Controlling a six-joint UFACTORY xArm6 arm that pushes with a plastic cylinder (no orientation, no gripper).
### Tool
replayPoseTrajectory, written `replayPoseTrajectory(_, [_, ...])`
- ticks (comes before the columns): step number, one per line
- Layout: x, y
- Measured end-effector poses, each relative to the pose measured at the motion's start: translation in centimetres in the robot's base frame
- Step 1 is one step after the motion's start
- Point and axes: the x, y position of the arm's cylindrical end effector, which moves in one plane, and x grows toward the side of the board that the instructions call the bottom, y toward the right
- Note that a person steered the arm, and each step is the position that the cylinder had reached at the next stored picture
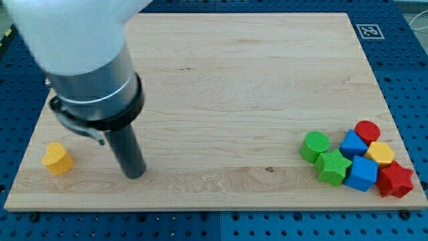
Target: Slide the yellow heart slightly up
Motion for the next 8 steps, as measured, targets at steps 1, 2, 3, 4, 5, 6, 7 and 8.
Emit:
replayPoseTrajectory(1, [1.2,-2.6])
replayPoseTrajectory(2, [1.7,-5.4])
replayPoseTrajectory(3, [1.5,-8.5])
replayPoseTrajectory(4, [0.8,-11.3])
replayPoseTrajectory(5, [0.1,-14.0])
replayPoseTrajectory(6, [-1.2,-14.8])
replayPoseTrajectory(7, [-1.9,-12.3])
replayPoseTrajectory(8, [-1.9,-9.4])
